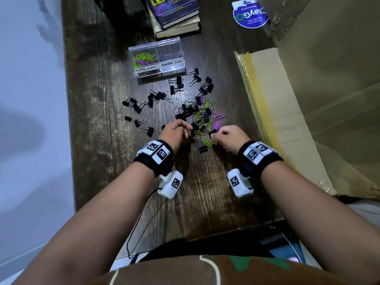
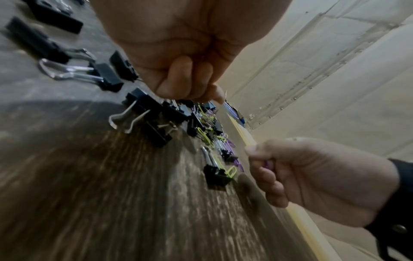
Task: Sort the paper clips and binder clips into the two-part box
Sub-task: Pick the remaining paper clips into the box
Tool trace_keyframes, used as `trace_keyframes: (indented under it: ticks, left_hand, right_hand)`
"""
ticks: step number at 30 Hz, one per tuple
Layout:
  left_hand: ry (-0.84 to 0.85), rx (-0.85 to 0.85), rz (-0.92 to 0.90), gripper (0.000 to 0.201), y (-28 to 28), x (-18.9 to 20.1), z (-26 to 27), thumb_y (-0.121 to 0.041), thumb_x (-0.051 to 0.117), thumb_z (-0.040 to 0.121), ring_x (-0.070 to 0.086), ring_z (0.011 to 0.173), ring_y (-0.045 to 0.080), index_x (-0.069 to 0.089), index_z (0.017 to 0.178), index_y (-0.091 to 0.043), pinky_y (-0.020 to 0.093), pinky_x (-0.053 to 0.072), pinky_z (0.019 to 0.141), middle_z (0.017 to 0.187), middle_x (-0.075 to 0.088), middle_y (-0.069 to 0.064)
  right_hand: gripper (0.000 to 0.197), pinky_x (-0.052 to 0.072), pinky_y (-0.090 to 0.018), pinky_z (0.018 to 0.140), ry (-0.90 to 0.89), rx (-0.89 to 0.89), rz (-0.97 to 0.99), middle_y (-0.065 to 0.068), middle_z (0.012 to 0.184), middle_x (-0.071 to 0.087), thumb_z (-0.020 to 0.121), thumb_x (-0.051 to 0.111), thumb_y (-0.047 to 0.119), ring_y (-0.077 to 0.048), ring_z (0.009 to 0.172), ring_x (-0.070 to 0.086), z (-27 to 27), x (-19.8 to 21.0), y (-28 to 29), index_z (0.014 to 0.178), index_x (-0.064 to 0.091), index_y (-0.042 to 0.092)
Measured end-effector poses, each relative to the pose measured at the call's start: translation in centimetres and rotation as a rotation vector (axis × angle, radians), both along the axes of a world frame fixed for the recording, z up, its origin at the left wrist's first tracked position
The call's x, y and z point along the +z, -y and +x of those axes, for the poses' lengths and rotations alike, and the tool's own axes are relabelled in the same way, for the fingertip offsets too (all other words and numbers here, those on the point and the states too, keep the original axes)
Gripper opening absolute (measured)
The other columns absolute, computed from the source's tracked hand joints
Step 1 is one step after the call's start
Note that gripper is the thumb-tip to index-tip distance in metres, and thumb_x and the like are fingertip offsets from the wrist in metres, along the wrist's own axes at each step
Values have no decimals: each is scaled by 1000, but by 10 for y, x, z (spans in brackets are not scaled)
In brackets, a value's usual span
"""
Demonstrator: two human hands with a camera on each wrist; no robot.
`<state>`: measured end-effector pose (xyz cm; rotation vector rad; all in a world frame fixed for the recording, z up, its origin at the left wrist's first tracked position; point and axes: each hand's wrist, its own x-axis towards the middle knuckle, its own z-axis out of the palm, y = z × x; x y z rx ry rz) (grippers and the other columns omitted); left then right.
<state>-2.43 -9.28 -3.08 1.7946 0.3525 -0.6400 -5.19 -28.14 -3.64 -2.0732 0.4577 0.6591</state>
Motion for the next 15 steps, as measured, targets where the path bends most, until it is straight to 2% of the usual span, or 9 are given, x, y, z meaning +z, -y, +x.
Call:
trace_keyframes:
  ticks: [2,5,7,9,12,15]
  left_hand:
    - [16,-28,50,28,8,-2,3,-10,37,79,52,64,35,60,66,-19,27,31,52,70,55,16]
    - [161,-285,365,16,15,4,8,-21,46,91,58,78,28,58,83,-14,29,41,67,83,62,9]
    - [289,-457,560,16,20,3,11,-25,50,92,61,86,29,58,95,-11,34,47,75,91,66,10]
    - [340,-607,670,21,24,-3,11,-28,52,91,63,93,32,56,104,-12,37,50,79,99,68,13]
    - [331,-695,759,31,27,-6,15,-31,52,92,62,96,35,50,113,-8,39,50,79,104,65,17]
    - [361,-777,792,31,29,-5,17,-26,50,93,61,101,34,48,117,-7,40,48,79,112,63,16]
  right_hand:
    - [27,43,-25,60,57,164,-293,-11,75,65,83,64,37,-26,71,62,-5,2,-6,73,62,12]
    - [38,49,-31,75,114,276,-470,-13,96,66,84,64,44,-29,91,64,-7,4,-18,94,64,8]
    - [38,49,-33,77,154,317,-489,-15,101,66,84,64,41,-31,96,64,-4,1,-25,98,63,5]
    - [34,49,-35,77,162,358,-484,-17,103,65,86,61,35,-34,99,63,1,-2,-32,98,62,4]
    - [24,49,-36,80,144,368,-435,-19,105,64,90,56,23,-35,99,63,5,-7,-37,100,60,2]
    - [22,49,-37,86,128,387,-414,-20,108,63,89,52,15,-35,103,61,3,-12,-39,105,58,1]
